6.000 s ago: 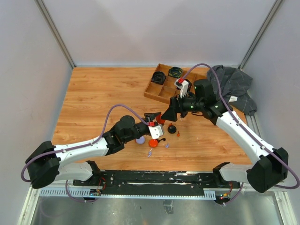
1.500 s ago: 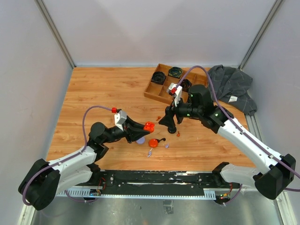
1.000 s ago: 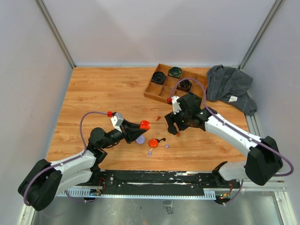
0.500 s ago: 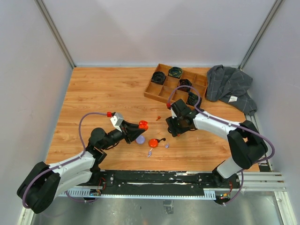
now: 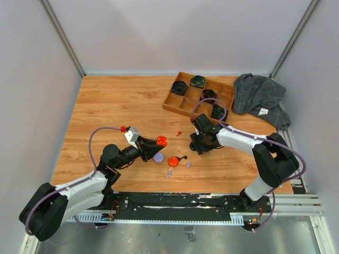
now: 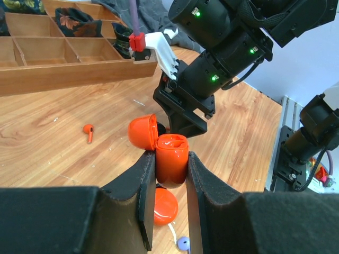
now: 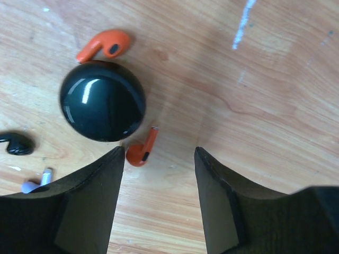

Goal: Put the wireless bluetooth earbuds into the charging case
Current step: Adjust the earbud at the center of the board.

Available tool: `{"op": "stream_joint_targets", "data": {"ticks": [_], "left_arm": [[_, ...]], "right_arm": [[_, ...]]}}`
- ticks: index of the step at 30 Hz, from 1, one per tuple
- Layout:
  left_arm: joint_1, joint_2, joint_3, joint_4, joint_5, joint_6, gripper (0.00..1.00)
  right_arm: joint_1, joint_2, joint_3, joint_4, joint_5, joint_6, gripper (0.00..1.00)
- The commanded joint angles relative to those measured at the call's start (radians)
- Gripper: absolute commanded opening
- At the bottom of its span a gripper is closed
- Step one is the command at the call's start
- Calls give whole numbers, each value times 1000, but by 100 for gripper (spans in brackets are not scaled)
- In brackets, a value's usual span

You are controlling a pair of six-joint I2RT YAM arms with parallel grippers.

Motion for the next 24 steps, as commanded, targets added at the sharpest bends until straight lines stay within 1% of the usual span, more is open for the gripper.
{"op": "stream_joint_targets", "data": {"ticks": [1,9,16,24], "left_arm": [[1,-16,-5,4,-14,13,0],[1,-19,0,-1,-13,10,0],[1,-22,3,-1,-23,-1,0],[1,-38,14,-32,-36,-5,0]], "right_arm": [[-52,-26,-22,-59,80,12,56],[-127,-81,-44,-89,89,10,58],[-240,-90,-47,-71,78,43,57],[-239,-156,-35,-21,-88,24,59]]}}
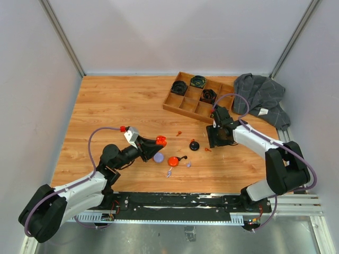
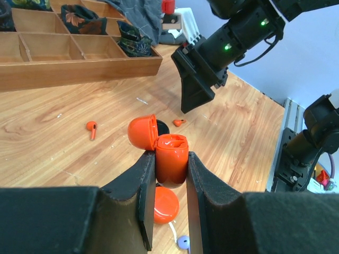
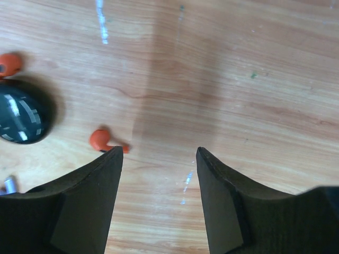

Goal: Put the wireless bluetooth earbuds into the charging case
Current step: Adjust the earbud at the center of the board, then pick up the earbud from the center of the board.

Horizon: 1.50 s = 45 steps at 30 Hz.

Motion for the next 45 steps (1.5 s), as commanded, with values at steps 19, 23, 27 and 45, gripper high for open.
{"op": "stream_joint_targets", "data": {"ticks": [19,23,27,45], "left_arm": [[1,-17,23,-15,-6,-3,0],[1,-19,23,-18,-3,0,0],[1,-17,23,-18,-4,1,0],[1,-10,23,10,21,-2,0]], "right_arm": [[129,194,188,-132,-176,-172,49],[144,217,203,-167,-156,-183,45],[152,236,208,-179,-152,-196,41],[164,285,236,-185,-101,-205,21]]}}
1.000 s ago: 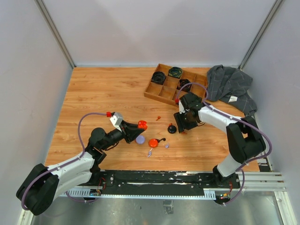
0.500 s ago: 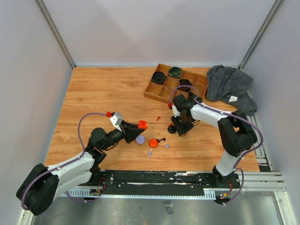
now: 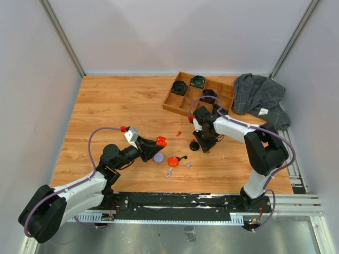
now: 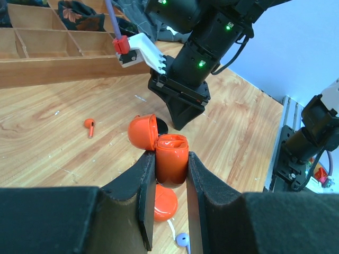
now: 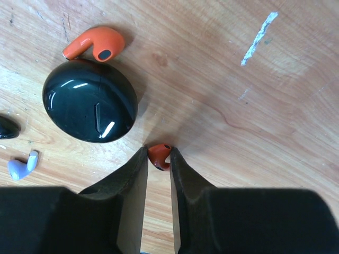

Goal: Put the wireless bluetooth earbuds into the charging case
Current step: Pick up the earbud from the center of the board, then place the earbud in the charging case.

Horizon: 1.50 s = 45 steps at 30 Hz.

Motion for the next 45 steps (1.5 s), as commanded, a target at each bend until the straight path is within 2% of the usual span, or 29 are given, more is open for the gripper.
{"op": "stream_joint_targets", "data": {"ticks": [1,10,15,25,31,36,45], "left_arm": [[1,1,22,38,18,0,0],[1,43,22,150,59,4,0],[1,68,-19,361,76,35,0],[1,166,-12,628,112,140,0],[0,243,6,773,132,168,0],[1,291,13,881,156,185,0],[-6,274,43,881,164,214,0]], "right_arm": [[17,20,17,-20,34,-12,19],[62,-162,10,2,46,44,14],[96,-291,5,66,-12,136,13],[181,-548,-12,256,-54,279,11],[241,-680,-83,459,-70,323,11],[272,-736,-131,610,-123,369,12],[369,-705,-169,827,-188,414,12]]}}
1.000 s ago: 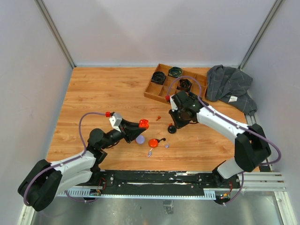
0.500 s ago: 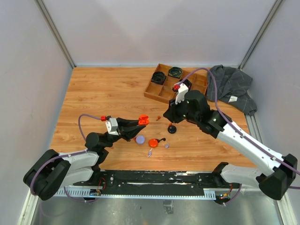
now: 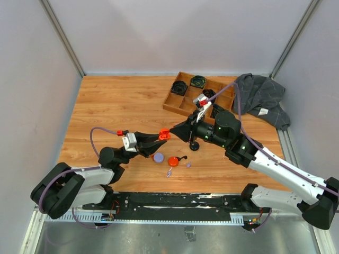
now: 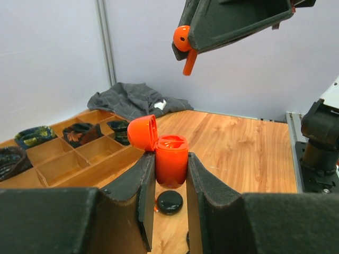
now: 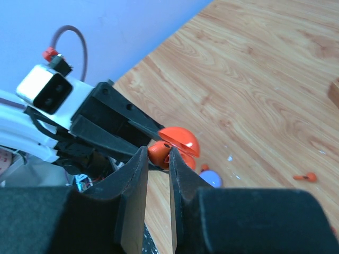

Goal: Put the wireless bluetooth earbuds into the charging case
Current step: Place the earbud in the charging case.

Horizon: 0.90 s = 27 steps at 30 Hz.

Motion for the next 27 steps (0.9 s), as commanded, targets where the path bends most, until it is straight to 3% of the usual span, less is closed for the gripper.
{"op": "stream_joint_targets", "data": {"ticks": [1,27], "left_arm": [[-9,-23,24,235,12,34,0],[-20,-90,16,236,-43,37,0]], "right_arm": [[41,29,-26,157,-54,51,13],[59,96,-81,225,-31,134,12]]}}
